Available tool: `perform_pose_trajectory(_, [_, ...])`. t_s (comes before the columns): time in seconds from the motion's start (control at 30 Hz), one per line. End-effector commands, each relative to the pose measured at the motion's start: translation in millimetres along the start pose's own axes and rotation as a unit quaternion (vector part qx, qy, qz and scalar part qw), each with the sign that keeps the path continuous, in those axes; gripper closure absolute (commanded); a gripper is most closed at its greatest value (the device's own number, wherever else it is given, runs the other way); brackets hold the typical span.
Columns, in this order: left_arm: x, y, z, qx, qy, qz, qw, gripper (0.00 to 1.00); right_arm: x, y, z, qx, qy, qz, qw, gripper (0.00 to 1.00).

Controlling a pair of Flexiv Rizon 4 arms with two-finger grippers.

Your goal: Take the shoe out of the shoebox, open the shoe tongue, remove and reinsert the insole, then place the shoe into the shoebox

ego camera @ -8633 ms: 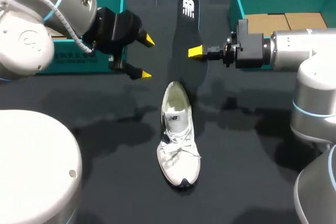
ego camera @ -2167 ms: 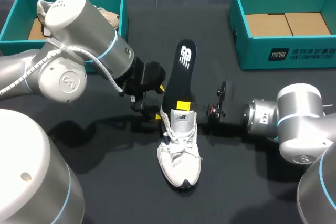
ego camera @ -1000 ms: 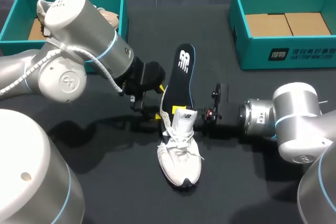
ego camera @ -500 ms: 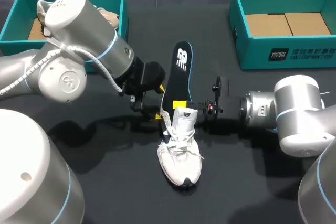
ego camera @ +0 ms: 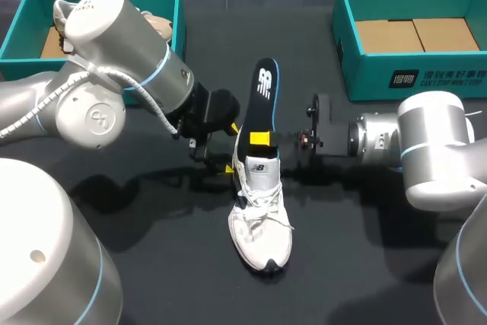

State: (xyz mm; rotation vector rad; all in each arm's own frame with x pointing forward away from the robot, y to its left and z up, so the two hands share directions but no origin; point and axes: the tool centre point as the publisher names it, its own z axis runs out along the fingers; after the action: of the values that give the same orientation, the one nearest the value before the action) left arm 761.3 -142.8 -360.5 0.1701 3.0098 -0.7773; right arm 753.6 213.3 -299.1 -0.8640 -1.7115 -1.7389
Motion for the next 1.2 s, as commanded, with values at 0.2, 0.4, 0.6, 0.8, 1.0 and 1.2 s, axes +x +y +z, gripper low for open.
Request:
perform_pose_trajectory(0.2, [0.3,0,1,0.0,0.0,0.0,1.0,0.0,-13.2,13.2,2,0.024,0.012,0.012,1.0,0.56])
perform_pose_trajectory(0.4, [0.3,0,1,0.0,0.0,0.0,1.0,0.0,-16.2,17.3,0,0.022,0.009,0.017,1.0,0.73])
perform_pose_trajectory(0.6, [0.3,0,1,0.0,0.0,0.0,1.0,0.0,-13.8,12.3,4,0.023,0.008,0.022,0.999,1.0])
perform_pose_trajectory(0.8, [0.3,0,1,0.0,0.0,0.0,1.0,0.0,-1.7,4.7,4,0.008,0.032,0.005,0.999,1.0])
perform_pose_trajectory(1.0, [0.3,0,1,0.0,0.0,0.0,1.0,0.0,7.3,10.9,7,0.005,0.06,-0.03,0.998,1.0])
perform_pose_trajectory(1.2, [0.3,0,1,0.0,0.0,0.0,1.0,0.0,8.9,18.6,12,0.006,0.076,-0.055,0.996,1.0])
